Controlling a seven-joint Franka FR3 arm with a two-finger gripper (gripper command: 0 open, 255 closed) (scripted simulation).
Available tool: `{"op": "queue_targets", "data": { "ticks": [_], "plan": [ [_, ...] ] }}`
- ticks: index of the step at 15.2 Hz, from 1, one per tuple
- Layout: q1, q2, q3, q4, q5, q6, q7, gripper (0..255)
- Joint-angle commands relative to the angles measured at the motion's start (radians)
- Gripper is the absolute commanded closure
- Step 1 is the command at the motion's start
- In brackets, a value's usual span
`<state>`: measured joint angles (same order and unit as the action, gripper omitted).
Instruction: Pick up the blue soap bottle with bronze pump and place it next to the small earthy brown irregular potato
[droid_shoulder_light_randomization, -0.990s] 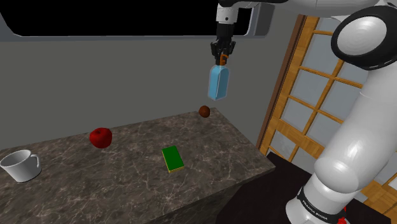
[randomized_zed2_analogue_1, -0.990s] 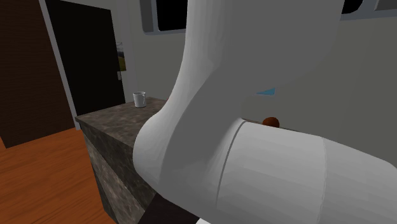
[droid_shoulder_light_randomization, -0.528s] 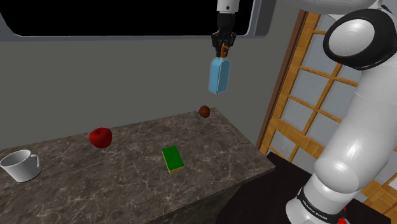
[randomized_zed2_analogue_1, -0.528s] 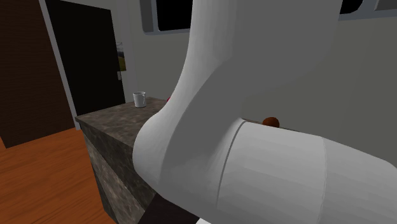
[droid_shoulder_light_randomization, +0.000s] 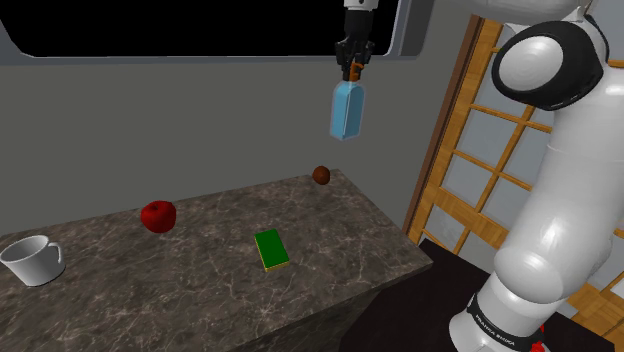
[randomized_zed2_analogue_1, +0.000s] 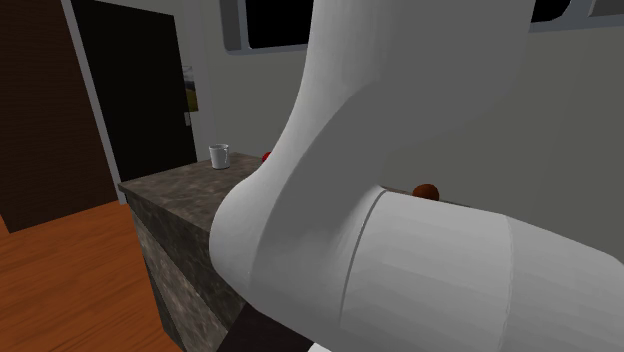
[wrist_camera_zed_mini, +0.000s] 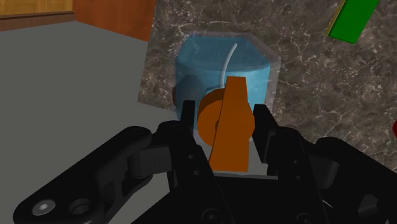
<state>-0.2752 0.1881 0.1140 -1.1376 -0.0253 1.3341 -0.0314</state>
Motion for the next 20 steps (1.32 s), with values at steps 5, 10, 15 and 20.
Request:
{"op": "queue_targets", "data": {
  "ticks": [5, 10, 15, 20],
  "plan": [
    [-0.046, 0.033, -0.029, -0.102, 0.004, 0.136, -0.071, 255],
    [-0.085, 0.092, -0.051, -0.143, 0.006, 0.237, -0.13, 255],
    [-0.064, 0.004, -0.044, -0.18, 0.023, 0.196, -0.162, 0],
    [-0.061, -0.041, -0.053, -0.112, 0.009, 0.057, -0.075, 0]
  ]
}}
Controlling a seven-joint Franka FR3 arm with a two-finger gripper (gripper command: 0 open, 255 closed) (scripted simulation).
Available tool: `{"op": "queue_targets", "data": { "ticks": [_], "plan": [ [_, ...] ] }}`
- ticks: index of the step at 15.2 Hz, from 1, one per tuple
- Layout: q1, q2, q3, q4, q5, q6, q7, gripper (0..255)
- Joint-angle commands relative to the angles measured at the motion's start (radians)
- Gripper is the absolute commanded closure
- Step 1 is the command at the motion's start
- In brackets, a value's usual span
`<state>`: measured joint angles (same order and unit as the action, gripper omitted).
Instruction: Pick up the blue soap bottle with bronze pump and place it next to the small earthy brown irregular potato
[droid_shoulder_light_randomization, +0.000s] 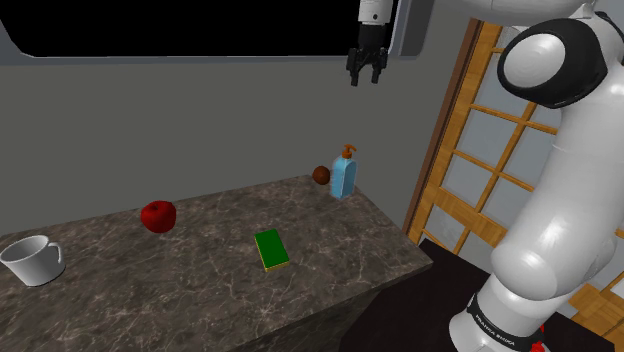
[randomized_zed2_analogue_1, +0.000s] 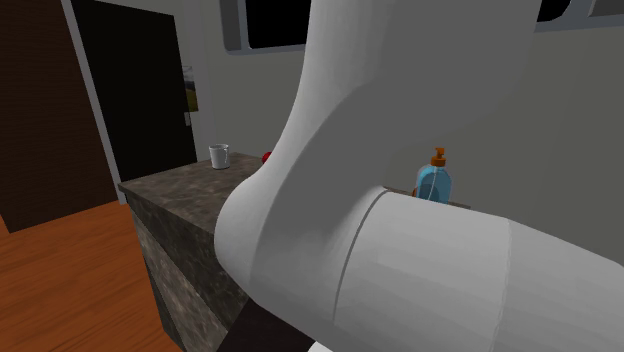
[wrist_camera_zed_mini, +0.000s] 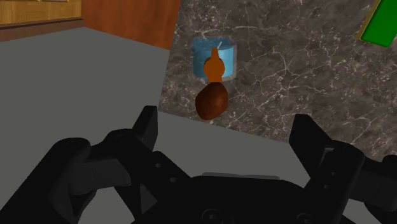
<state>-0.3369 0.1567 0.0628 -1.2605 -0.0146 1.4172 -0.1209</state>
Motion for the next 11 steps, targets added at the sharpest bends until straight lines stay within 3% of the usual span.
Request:
{"op": "queue_targets", "data": {
  "ticks": [1, 7, 11],
  "plan": [
    [0.0, -0.018, -0.001, -0.015, -0.001, -0.009, 0.014, 0],
    [-0.002, -0.062, -0.003, -0.165, 0.001, 0.098, 0.013, 0],
    [-0.002, -0.062, -0.003, -0.165, 0.001, 0.098, 0.013, 0]
  ]
}}
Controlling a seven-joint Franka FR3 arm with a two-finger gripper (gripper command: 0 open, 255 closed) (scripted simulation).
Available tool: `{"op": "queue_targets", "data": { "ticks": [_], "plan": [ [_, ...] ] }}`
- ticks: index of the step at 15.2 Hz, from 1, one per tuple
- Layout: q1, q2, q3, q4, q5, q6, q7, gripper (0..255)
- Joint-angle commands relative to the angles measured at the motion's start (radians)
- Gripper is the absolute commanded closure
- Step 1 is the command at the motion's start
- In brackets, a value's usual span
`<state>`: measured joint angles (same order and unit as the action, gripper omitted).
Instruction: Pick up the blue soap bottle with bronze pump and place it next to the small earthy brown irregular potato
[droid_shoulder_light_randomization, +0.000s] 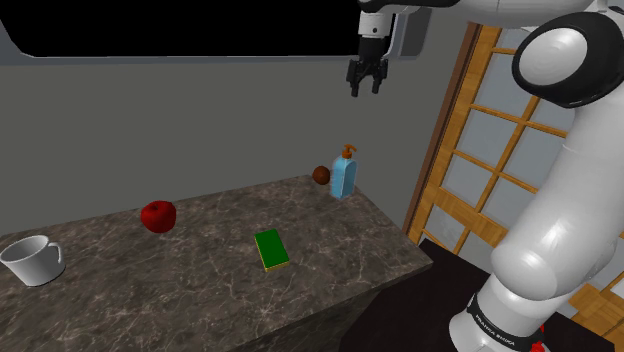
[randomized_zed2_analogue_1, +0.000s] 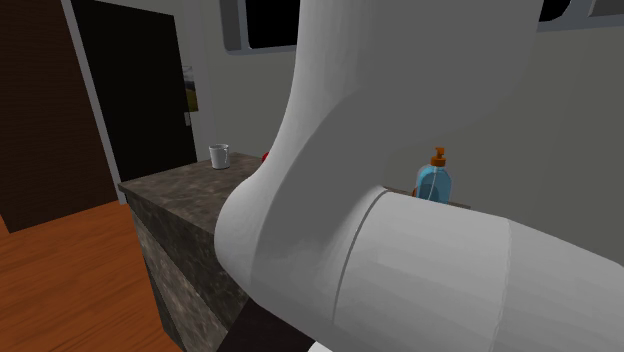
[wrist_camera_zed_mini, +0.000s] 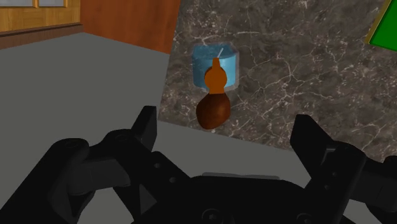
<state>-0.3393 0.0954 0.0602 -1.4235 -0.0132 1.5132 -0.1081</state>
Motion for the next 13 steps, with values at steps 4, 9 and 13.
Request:
{"op": "queue_targets", "data": {
  "ticks": [4, 9, 13],
  "plan": [
    [0.0, -0.001, 0.0, -0.002, 0.0, 0.002, 0.0, 0],
    [0.0, -0.001, 0.0, -0.002, 0.0, 0.002, 0.0, 255],
    [0.0, -0.001, 0.0, -0.002, 0.0, 0.002, 0.0, 255]
  ]
}}
